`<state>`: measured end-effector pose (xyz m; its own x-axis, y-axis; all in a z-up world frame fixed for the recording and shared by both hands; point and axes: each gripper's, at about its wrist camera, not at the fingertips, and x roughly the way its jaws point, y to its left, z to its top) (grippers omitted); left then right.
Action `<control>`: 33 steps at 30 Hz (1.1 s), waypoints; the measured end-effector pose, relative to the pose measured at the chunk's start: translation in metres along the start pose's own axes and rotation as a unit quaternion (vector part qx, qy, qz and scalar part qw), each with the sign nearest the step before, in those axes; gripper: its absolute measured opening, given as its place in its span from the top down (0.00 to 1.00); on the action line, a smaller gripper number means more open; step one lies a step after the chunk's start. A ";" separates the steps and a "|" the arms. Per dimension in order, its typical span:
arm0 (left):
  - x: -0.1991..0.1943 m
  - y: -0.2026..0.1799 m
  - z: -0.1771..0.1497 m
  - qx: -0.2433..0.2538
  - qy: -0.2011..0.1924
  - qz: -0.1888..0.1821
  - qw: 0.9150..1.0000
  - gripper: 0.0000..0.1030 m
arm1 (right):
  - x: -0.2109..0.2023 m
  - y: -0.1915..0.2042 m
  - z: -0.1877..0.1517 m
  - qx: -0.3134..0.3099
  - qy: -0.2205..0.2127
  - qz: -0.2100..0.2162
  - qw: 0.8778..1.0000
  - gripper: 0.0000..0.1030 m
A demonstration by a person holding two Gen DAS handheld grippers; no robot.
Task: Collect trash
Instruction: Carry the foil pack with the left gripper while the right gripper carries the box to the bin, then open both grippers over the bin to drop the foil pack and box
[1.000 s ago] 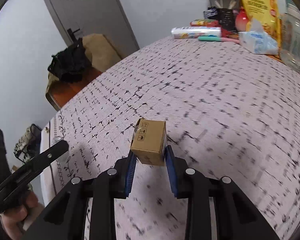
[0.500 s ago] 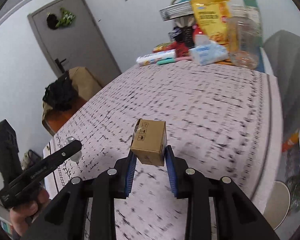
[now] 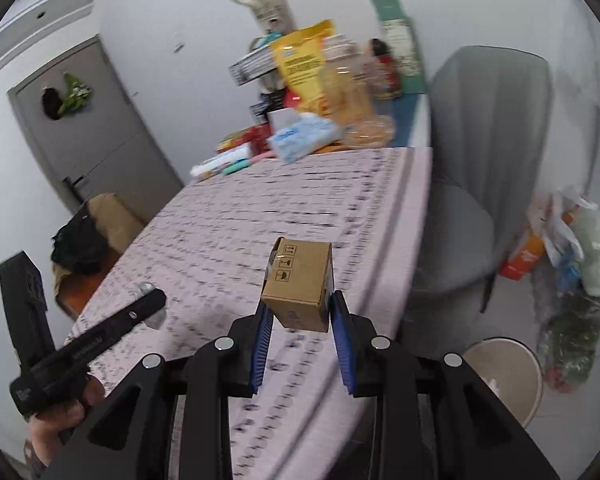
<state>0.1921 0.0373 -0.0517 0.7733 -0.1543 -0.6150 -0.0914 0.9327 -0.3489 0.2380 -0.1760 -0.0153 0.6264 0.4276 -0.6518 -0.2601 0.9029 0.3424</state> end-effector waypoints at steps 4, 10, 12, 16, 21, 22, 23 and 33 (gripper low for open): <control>0.016 -0.026 -0.002 0.019 0.015 -0.015 1.000 0.55 | -0.003 -0.031 -0.006 0.020 0.003 -0.021 1.000 0.71; 0.039 -0.063 -0.008 0.048 0.039 -0.032 0.998 0.55 | -0.003 -0.072 -0.018 0.047 0.010 -0.046 0.998 0.71; 0.048 -0.076 -0.011 0.058 0.049 -0.038 0.996 0.55 | -0.002 -0.088 -0.023 0.059 0.013 -0.055 0.997 0.71; 0.064 -0.098 -0.020 0.072 0.068 -0.047 0.994 0.55 | 0.000 -0.118 -0.034 0.084 0.018 -0.073 0.994 0.71; 0.087 -0.125 -0.028 0.090 0.092 -0.057 0.990 0.55 | 0.001 -0.155 -0.048 0.114 0.021 -0.095 0.989 0.71; 0.093 -0.132 -0.030 0.096 0.097 -0.058 0.989 0.55 | 0.001 -0.162 -0.051 0.120 0.020 -0.099 0.988 0.71; 0.098 -0.139 -0.032 0.102 0.102 -0.060 0.988 0.55 | 0.001 -0.169 -0.053 0.126 0.020 -0.101 0.987 0.71; 0.127 -0.194 -0.052 0.148 0.132 -0.072 0.977 0.55 | 0.009 -0.251 -0.072 0.197 -0.003 -0.127 0.972 0.39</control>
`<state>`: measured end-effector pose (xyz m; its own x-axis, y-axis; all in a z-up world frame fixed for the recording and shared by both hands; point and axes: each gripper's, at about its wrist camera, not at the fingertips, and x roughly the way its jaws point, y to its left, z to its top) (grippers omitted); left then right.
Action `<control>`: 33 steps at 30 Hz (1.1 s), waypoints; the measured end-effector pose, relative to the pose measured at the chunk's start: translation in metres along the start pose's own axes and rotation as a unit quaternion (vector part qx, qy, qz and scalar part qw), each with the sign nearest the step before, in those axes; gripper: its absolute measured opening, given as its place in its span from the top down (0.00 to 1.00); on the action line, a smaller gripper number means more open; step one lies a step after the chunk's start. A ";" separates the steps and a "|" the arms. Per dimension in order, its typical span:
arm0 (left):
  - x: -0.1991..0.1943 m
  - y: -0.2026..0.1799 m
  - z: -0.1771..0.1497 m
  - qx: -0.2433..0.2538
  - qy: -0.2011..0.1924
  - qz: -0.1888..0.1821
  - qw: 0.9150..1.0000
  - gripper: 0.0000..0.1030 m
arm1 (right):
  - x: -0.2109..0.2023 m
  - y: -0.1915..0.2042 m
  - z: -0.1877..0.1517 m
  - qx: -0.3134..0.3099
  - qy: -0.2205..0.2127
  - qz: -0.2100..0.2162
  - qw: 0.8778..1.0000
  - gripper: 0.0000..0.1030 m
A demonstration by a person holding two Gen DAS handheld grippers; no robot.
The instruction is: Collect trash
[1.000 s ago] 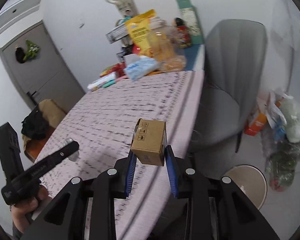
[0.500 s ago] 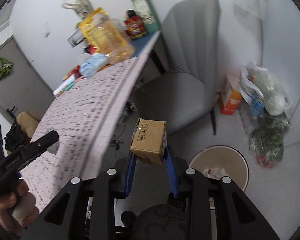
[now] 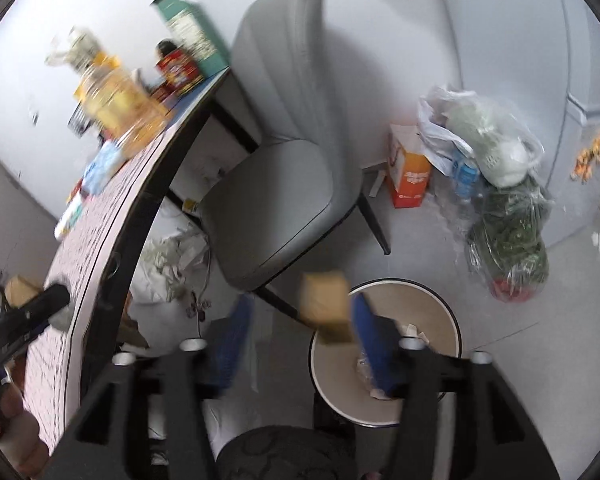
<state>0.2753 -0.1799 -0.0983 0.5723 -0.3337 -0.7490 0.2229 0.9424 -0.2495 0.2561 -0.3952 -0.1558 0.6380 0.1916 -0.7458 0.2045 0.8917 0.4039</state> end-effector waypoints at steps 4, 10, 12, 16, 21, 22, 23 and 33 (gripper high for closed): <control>0.016 -0.018 -0.003 0.013 0.018 -0.006 1.000 0.55 | 0.001 -0.026 -0.002 0.019 -0.001 0.002 1.000 0.37; 0.042 -0.044 -0.006 0.033 0.046 -0.021 0.998 0.54 | -0.011 -0.061 -0.010 0.038 0.001 -0.009 0.999 0.37; 0.050 -0.054 -0.008 0.038 0.054 -0.028 0.997 0.54 | -0.019 -0.072 -0.012 0.047 -0.003 -0.012 0.999 0.37; 0.067 -0.078 -0.007 0.047 0.069 -0.050 0.995 0.51 | -0.037 -0.087 -0.014 0.057 -0.013 -0.017 0.998 0.35; 0.073 -0.092 -0.005 0.039 0.060 -0.079 0.994 0.13 | -0.051 -0.099 -0.012 0.062 -0.023 -0.023 0.998 0.33; 0.070 -0.090 -0.005 0.036 0.053 -0.078 0.995 0.12 | -0.054 -0.100 -0.012 0.063 -0.025 -0.023 0.997 0.33; 0.069 -0.089 -0.006 0.033 0.052 -0.079 0.995 0.11 | -0.056 -0.101 -0.012 0.063 -0.027 -0.024 0.997 0.33; 0.034 -0.048 -0.005 0.008 0.025 -0.045 0.999 0.07 | -0.061 -0.080 -0.013 0.047 -0.027 -0.012 0.998 0.27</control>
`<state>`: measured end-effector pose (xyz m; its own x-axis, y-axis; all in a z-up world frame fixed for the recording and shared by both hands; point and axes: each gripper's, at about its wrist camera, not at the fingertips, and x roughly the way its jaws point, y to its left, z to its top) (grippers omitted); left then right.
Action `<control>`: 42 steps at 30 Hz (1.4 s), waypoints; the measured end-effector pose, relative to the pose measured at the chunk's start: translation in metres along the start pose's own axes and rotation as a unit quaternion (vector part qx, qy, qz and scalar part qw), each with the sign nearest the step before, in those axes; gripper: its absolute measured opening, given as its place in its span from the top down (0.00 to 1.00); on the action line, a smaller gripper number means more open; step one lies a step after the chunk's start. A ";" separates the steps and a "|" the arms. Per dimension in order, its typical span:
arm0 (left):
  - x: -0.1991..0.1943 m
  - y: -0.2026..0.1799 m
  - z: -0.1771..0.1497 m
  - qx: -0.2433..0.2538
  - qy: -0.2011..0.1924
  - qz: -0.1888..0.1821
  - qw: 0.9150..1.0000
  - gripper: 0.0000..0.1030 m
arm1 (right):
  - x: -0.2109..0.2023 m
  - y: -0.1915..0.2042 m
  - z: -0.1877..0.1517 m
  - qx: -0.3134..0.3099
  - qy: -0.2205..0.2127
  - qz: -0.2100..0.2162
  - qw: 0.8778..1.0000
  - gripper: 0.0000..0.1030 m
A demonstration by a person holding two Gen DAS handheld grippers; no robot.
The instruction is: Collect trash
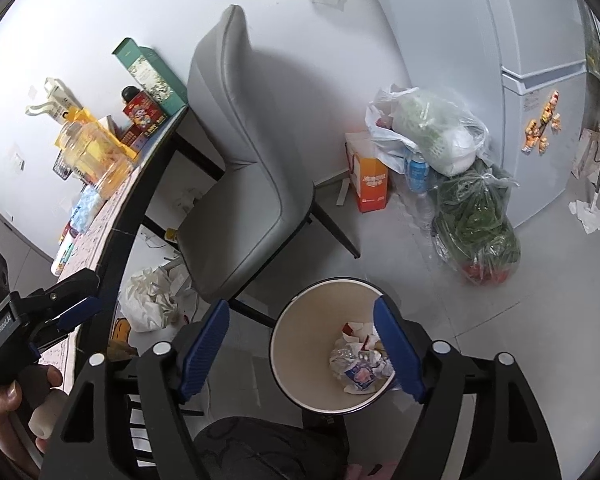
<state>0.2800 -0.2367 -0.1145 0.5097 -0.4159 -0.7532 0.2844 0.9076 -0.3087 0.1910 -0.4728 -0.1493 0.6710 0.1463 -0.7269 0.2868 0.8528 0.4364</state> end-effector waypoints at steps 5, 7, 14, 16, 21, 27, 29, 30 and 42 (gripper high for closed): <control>-0.036 0.020 -0.005 -0.009 -0.028 0.011 1.000 0.06 | -0.011 0.025 0.001 -0.019 -0.008 0.015 1.000 0.19; -0.053 0.028 -0.007 -0.014 -0.040 0.017 0.999 0.06 | -0.016 0.040 0.001 -0.031 -0.010 0.021 0.999 0.11; -0.104 0.050 -0.015 -0.021 -0.068 0.038 0.997 0.06 | -0.035 0.094 0.002 -0.081 0.002 0.030 0.996 0.07; -0.119 0.055 -0.017 -0.023 -0.076 0.042 0.996 0.06 | -0.044 0.118 0.000 -0.115 -0.001 0.029 0.993 0.07; -0.157 0.068 -0.023 -0.023 -0.105 0.059 0.992 0.06 | -0.064 0.153 -0.003 -0.136 -0.013 0.046 0.990 0.08; -0.206 0.085 -0.036 -0.044 -0.135 0.071 0.987 0.06 | -0.087 0.189 -0.016 -0.168 -0.011 0.065 0.984 0.08; -0.221 0.088 -0.041 -0.051 -0.144 0.076 0.985 0.06 | -0.093 0.199 -0.019 -0.179 -0.008 0.069 0.981 0.08; -0.225 0.089 -0.043 -0.052 -0.146 0.077 0.985 0.06 | -0.097 0.206 -0.021 -0.187 -0.006 0.071 0.980 0.08; -0.305 0.101 -0.087 -0.069 -0.201 0.118 0.970 0.06 | -0.140 0.257 -0.049 -0.250 -0.001 0.093 0.964 0.08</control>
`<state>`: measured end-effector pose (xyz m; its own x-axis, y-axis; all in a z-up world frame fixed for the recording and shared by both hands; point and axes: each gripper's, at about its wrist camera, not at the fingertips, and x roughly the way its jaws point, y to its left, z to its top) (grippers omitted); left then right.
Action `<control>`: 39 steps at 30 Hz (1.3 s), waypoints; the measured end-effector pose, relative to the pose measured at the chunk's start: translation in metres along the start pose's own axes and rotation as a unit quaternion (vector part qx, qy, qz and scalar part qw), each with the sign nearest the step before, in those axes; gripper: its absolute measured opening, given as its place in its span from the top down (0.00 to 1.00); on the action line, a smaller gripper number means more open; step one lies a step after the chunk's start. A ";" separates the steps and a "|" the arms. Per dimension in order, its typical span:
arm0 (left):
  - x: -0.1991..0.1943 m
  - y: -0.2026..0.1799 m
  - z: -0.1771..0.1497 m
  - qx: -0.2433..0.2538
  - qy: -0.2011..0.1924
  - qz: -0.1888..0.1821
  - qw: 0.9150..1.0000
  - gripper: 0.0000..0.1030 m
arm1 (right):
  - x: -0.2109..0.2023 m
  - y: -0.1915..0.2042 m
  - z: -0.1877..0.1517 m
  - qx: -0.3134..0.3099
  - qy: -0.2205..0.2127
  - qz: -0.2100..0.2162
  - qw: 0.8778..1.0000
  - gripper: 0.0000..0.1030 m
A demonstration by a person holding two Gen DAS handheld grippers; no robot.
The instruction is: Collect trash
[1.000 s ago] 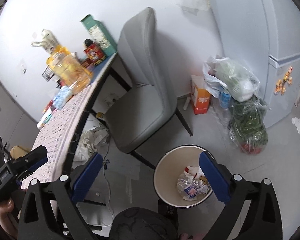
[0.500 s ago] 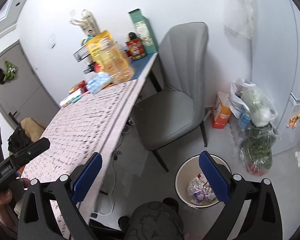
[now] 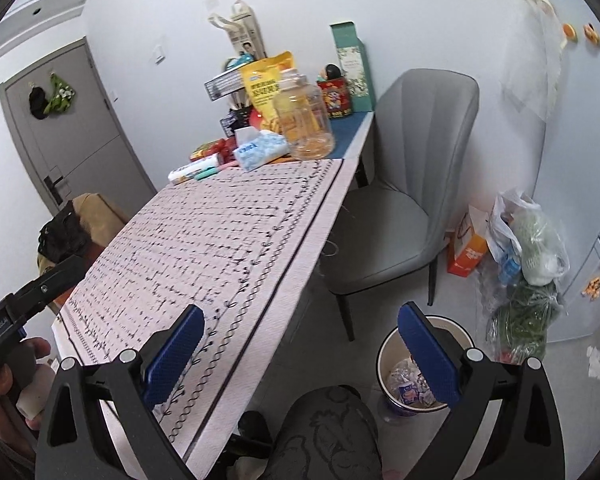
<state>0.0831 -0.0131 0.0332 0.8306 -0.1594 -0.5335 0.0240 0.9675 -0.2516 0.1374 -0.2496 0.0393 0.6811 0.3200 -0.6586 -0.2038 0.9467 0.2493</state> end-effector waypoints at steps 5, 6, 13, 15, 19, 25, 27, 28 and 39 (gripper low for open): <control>-0.029 0.018 -0.008 -0.022 -0.016 0.020 0.999 0.06 | -0.015 0.017 -0.007 -0.014 -0.006 0.009 1.000 0.08; -0.034 0.020 -0.010 -0.022 -0.019 0.025 0.999 0.06 | -0.017 0.019 -0.008 -0.016 -0.007 0.011 1.000 0.08; -0.057 0.023 -0.024 -0.019 -0.026 0.042 0.999 0.06 | -0.028 0.029 -0.017 -0.028 -0.017 0.018 0.999 0.08; -0.060 0.023 -0.026 -0.019 -0.028 0.045 0.998 0.06 | -0.029 0.030 -0.019 -0.030 -0.017 0.018 0.999 0.08; -0.061 0.022 -0.031 -0.019 -0.026 0.051 0.998 0.06 | -0.027 0.032 -0.021 -0.028 -0.015 0.019 0.999 0.08; -0.063 0.024 -0.038 -0.025 -0.027 0.058 0.998 0.06 | -0.026 0.033 -0.025 -0.033 -0.016 0.009 0.999 0.08; -0.064 0.024 -0.039 -0.025 -0.029 0.061 0.997 0.06 | -0.026 0.033 -0.026 -0.032 -0.015 0.008 0.999 0.08; -0.064 0.025 -0.038 -0.025 -0.029 0.061 0.997 0.06 | -0.026 0.034 -0.026 -0.034 -0.015 0.008 0.999 0.08; -0.063 0.029 -0.039 -0.032 -0.027 0.064 0.997 0.06 | -0.019 0.038 -0.029 -0.038 -0.017 0.015 0.999 0.08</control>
<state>0.0099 0.0176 0.0273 0.8537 -0.0227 -0.5203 -0.1181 0.9646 -0.2358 0.0961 -0.2190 0.0406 0.6976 0.3479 -0.6264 -0.2766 0.9372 0.2124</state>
